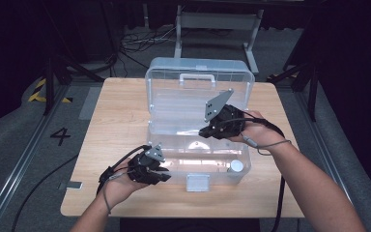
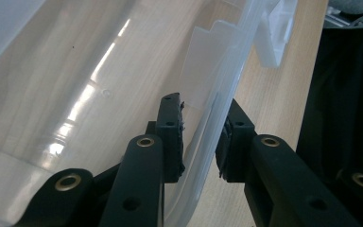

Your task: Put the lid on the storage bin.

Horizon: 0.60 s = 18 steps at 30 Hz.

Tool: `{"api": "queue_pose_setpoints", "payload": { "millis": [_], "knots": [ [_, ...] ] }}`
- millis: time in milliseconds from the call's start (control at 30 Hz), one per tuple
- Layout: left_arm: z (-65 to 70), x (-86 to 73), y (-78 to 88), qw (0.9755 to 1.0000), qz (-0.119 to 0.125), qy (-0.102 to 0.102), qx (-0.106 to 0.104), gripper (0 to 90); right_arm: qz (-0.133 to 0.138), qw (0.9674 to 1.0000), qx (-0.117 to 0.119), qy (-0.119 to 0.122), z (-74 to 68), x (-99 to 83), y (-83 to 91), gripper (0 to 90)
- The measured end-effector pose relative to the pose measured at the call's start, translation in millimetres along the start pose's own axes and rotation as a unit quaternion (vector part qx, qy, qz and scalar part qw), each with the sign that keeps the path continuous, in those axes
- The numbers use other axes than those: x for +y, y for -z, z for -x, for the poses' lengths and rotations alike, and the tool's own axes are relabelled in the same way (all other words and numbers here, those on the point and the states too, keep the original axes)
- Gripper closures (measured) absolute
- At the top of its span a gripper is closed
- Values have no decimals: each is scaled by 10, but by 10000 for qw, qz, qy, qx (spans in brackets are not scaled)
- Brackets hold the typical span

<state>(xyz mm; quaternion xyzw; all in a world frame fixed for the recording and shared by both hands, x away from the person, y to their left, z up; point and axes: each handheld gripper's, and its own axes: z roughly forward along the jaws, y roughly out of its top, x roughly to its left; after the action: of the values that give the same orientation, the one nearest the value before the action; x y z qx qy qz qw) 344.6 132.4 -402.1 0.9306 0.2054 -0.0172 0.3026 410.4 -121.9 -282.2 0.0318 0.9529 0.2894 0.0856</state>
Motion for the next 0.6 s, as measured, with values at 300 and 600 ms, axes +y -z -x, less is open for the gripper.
{"api": "queue_pose_setpoints", "payload": {
  "millis": [300, 600],
  "knots": [
    [16, 29, 134, 9998, 175, -92, -83, 733, 52, 10000, 34, 20, -18, -21, -5, 879],
    [4, 12, 541, 9958, 899, -3, -179, 782, 90, 10000, 3, 19, -51, -34, -12, 878]
  ]
}}
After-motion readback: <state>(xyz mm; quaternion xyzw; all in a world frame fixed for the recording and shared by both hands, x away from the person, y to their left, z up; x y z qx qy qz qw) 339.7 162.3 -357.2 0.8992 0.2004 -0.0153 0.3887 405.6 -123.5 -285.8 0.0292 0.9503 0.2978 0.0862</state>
